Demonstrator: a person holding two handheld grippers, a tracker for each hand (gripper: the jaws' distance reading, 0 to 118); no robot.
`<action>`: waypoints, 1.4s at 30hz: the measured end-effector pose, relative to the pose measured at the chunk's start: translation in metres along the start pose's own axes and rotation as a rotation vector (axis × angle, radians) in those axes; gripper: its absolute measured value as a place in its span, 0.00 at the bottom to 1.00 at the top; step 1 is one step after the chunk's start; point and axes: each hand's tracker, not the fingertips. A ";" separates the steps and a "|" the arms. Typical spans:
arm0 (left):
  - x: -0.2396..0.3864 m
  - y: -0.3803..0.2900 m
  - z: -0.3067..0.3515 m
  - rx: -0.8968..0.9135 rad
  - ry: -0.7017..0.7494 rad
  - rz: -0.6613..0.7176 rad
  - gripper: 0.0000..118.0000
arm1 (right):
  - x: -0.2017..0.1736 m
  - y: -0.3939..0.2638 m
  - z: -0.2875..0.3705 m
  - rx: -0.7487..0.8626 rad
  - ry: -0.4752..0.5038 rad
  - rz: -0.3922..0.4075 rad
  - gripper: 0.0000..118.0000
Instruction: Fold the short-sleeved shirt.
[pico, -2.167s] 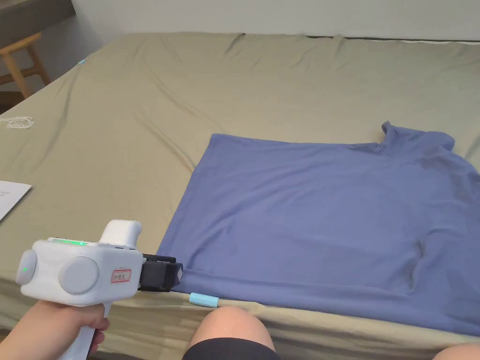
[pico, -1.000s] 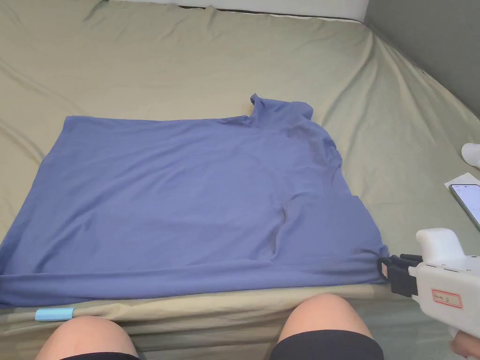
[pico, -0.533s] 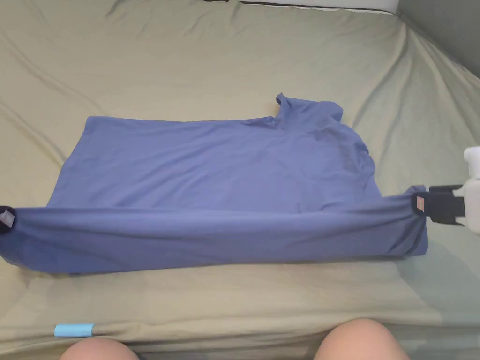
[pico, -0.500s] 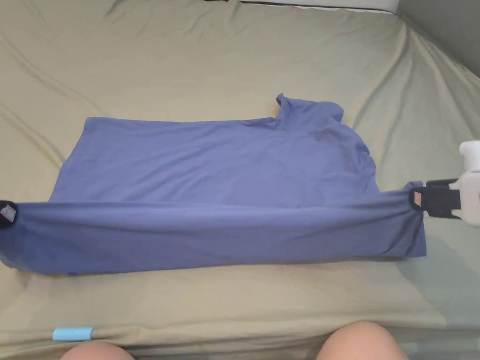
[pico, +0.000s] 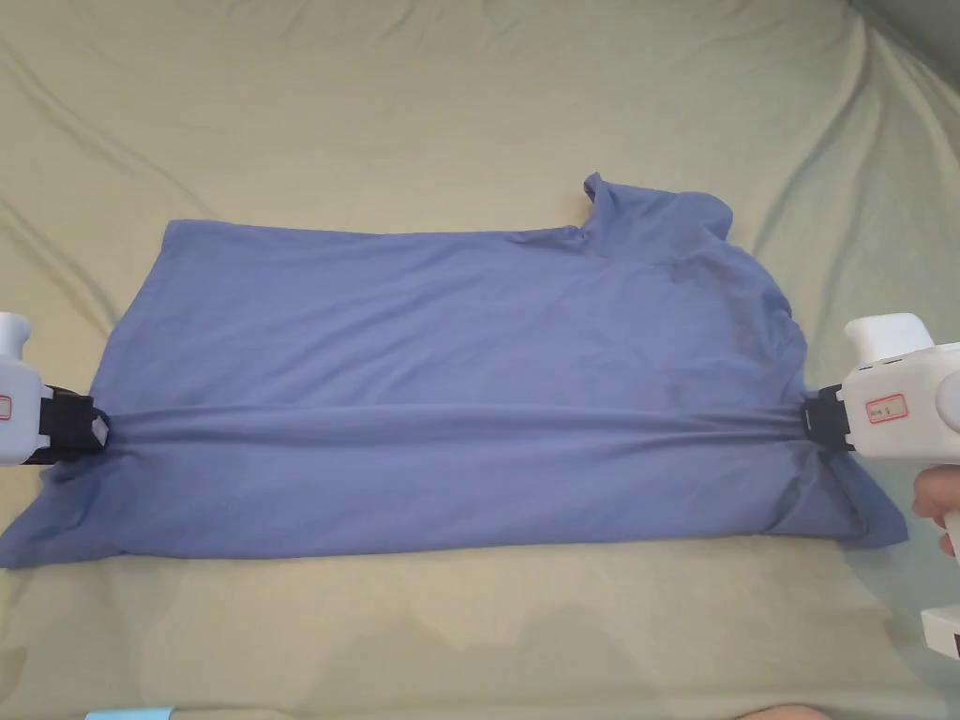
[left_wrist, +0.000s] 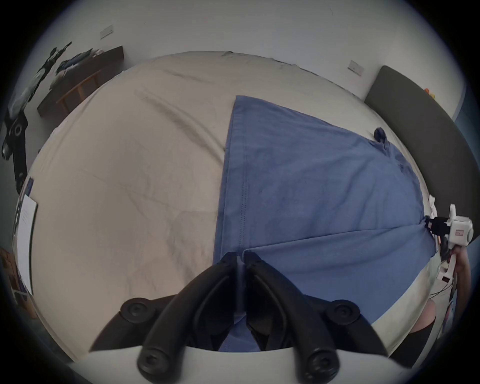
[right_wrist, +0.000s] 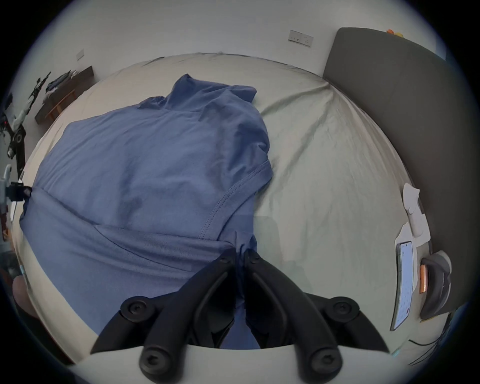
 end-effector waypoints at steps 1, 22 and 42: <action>-0.001 -0.001 0.004 0.011 -0.004 -0.002 0.16 | 0.001 -0.001 0.006 0.027 -0.004 -0.013 0.22; 0.062 -0.149 0.222 0.722 0.081 -0.136 0.00 | -0.063 -0.140 0.217 0.626 -0.053 -0.067 0.02; 0.005 -0.069 0.030 0.086 0.005 0.207 1.00 | -0.080 -0.112 0.183 0.548 0.036 -0.033 0.02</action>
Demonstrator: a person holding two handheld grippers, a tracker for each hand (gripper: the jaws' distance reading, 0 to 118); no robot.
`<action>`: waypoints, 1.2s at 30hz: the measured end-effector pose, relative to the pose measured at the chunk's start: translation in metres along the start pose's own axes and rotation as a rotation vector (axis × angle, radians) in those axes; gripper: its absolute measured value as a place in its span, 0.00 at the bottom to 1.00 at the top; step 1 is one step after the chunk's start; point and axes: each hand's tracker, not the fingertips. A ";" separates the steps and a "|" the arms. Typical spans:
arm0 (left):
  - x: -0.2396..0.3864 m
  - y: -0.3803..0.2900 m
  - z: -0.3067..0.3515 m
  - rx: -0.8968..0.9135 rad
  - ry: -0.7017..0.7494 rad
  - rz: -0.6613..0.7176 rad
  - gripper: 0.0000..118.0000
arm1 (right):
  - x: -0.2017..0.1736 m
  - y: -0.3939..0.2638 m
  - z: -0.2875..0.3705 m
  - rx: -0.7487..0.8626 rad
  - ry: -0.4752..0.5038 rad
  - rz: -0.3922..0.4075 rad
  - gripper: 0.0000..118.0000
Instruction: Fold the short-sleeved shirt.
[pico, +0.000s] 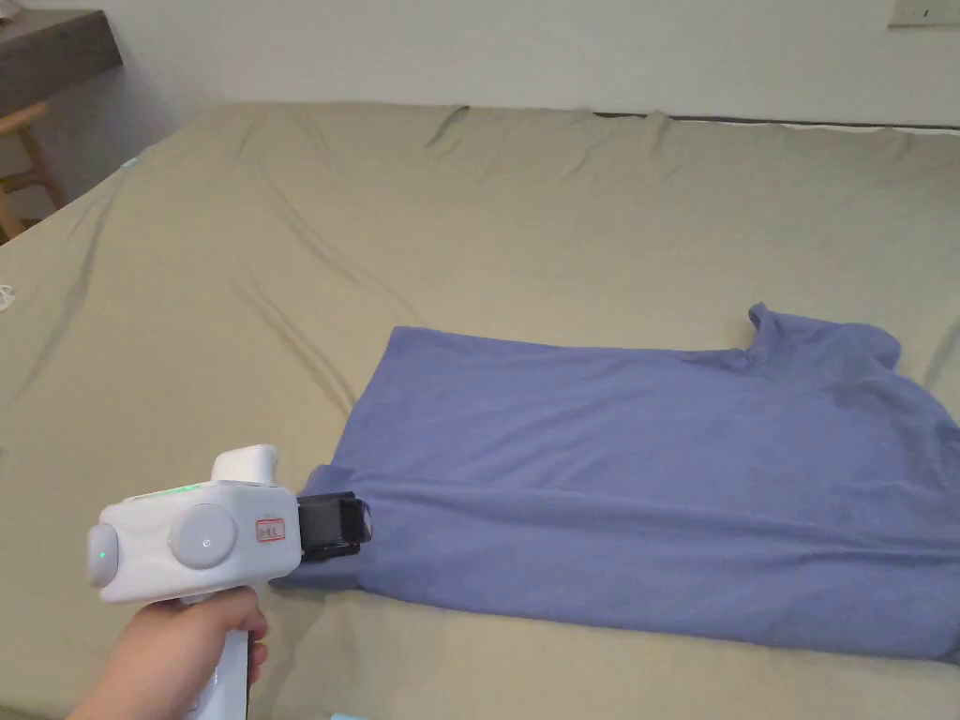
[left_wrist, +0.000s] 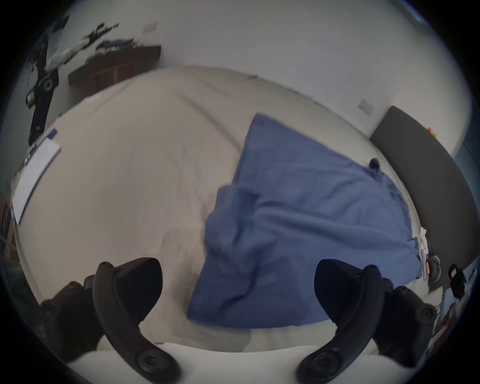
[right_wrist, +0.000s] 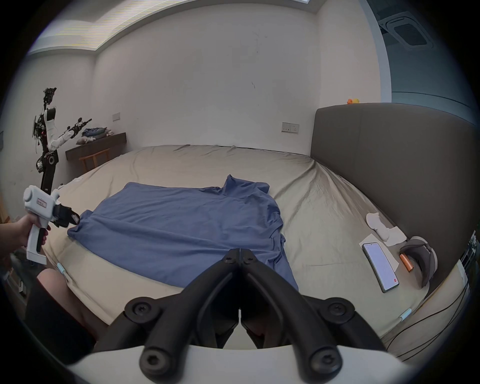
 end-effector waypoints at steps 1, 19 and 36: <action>0.000 -0.004 -0.007 -0.049 0.004 0.002 0.99 | 0.000 0.000 -0.003 -0.005 0.002 -0.002 0.02; 0.047 -0.013 0.068 0.125 0.022 -0.354 0.04 | 0.093 -0.051 -0.086 -0.296 -0.057 -0.200 0.97; 0.033 -0.008 0.106 0.137 -0.040 -0.302 0.04 | 0.088 -0.038 -0.073 -0.264 0.034 -0.106 0.13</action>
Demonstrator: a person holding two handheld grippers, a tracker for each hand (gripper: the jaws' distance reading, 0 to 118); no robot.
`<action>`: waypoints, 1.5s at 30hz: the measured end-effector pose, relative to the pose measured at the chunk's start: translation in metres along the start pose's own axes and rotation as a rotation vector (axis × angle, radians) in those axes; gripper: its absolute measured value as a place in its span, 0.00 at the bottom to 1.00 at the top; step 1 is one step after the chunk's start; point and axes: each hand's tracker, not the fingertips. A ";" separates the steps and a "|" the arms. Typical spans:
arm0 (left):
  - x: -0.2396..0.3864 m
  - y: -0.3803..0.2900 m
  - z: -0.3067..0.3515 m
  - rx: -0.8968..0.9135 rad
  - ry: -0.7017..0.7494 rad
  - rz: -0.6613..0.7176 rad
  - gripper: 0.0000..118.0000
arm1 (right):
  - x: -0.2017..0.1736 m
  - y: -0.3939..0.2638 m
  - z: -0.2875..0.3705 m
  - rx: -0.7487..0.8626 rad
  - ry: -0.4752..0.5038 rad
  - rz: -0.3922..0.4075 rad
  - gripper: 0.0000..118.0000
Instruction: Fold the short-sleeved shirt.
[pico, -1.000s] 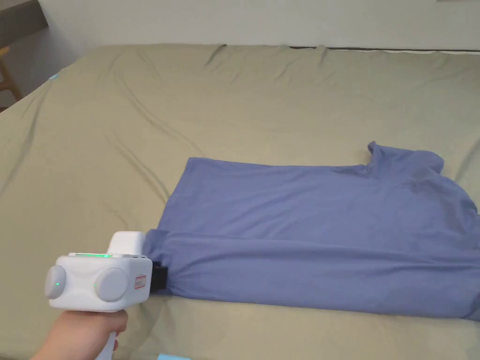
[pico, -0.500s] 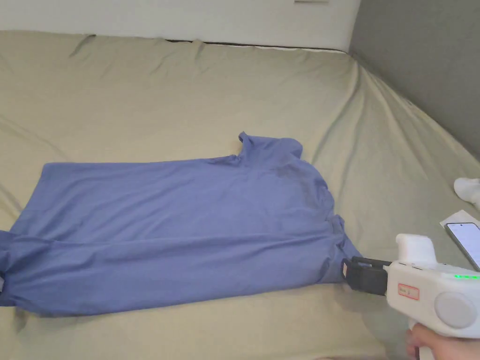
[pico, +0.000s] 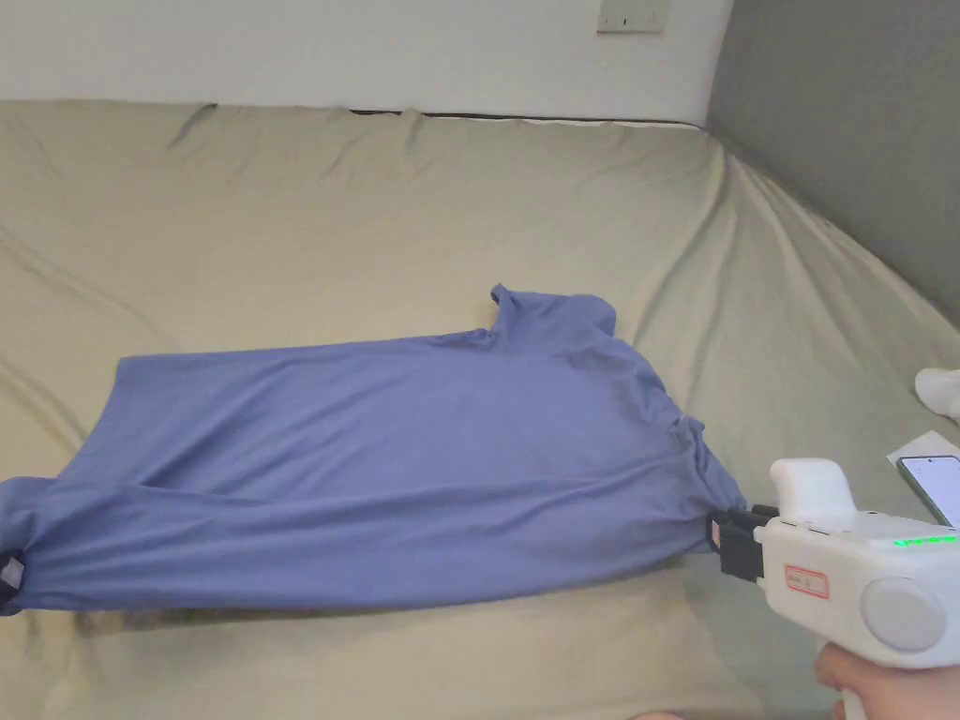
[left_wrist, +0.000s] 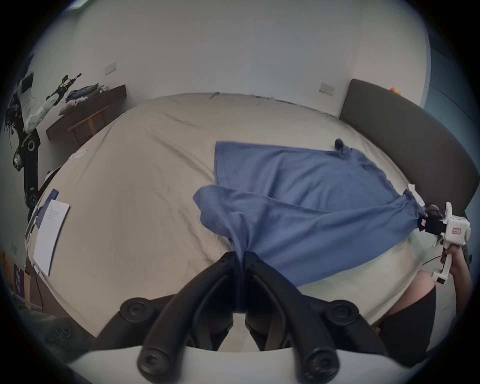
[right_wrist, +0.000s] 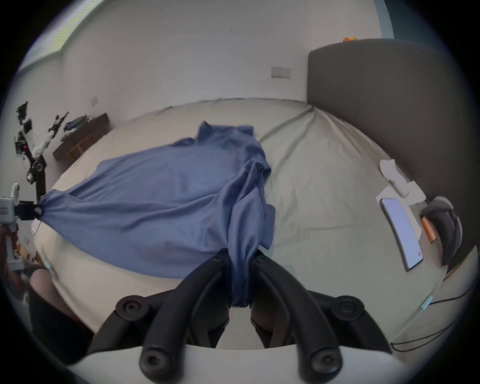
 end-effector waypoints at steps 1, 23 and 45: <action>0.000 0.000 0.009 0.012 -0.005 -0.009 0.04 | 0.000 0.002 0.011 0.008 0.012 0.009 0.13; -0.020 -0.082 0.012 -0.144 0.202 -0.123 1.00 | 0.009 -0.033 0.097 0.045 -0.084 -0.070 1.00; 0.013 0.141 -0.100 0.219 0.072 -0.006 0.00 | -0.106 0.137 -0.020 0.395 -0.076 0.074 0.02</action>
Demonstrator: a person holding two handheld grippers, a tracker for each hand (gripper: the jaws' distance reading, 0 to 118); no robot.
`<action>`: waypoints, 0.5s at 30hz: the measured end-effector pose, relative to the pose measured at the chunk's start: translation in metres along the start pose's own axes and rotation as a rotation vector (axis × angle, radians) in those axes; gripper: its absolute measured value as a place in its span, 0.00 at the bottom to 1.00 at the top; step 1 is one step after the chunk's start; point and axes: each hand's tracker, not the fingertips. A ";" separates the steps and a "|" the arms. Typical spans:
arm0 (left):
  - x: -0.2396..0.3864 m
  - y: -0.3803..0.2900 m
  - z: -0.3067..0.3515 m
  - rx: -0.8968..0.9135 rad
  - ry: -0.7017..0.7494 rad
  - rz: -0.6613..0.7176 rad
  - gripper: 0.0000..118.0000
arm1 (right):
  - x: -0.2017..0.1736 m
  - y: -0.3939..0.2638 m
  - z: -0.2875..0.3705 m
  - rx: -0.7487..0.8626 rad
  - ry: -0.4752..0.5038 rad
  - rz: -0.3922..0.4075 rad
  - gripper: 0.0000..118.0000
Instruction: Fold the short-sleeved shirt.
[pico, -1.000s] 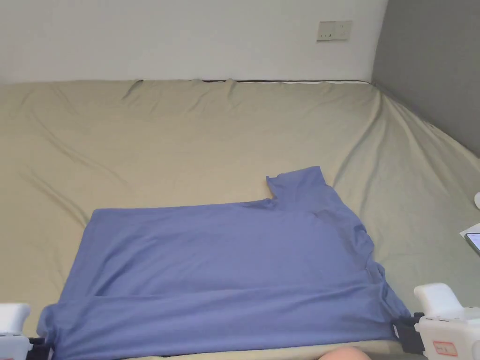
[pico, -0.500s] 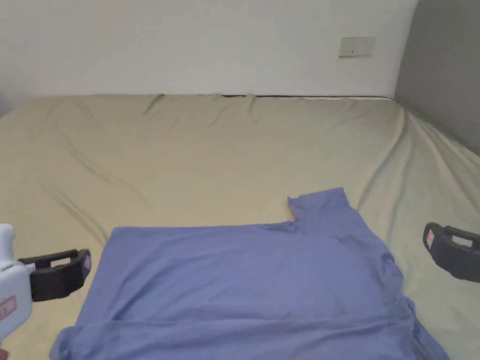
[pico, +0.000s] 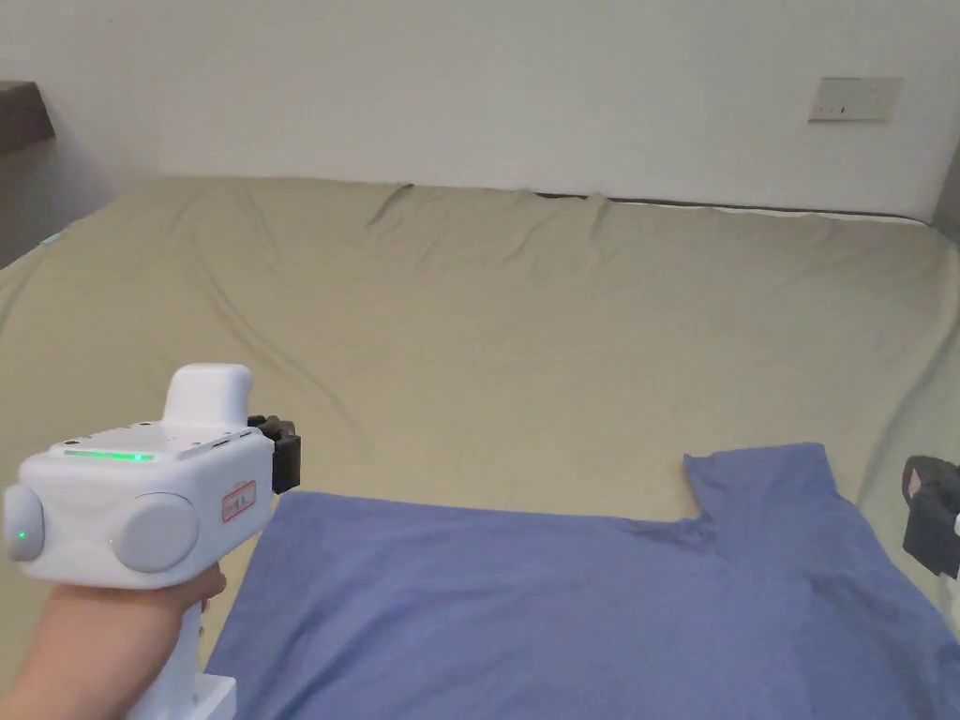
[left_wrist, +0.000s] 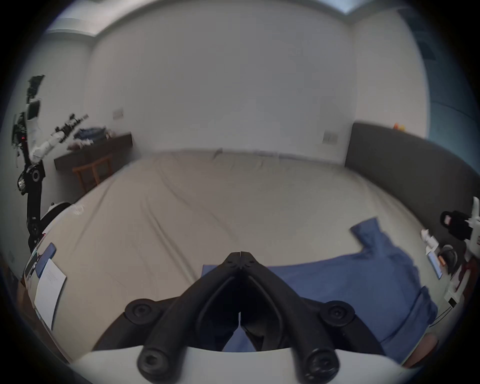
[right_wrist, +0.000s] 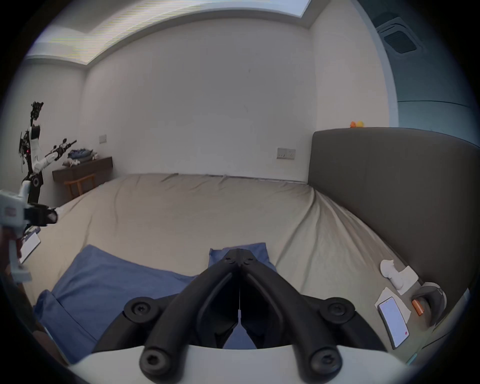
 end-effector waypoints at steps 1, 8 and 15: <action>-0.008 0.006 -0.023 -0.060 0.021 0.004 0.00 | 0.000 -0.004 -0.007 -0.023 0.009 0.009 0.02; -0.023 0.003 -0.138 -0.368 0.049 0.171 0.93 | 0.010 -0.020 -0.051 -0.112 0.026 0.053 0.02; 0.004 -0.033 -0.165 -0.465 0.130 0.018 0.91 | 0.020 -0.015 -0.080 -0.157 0.046 0.035 0.02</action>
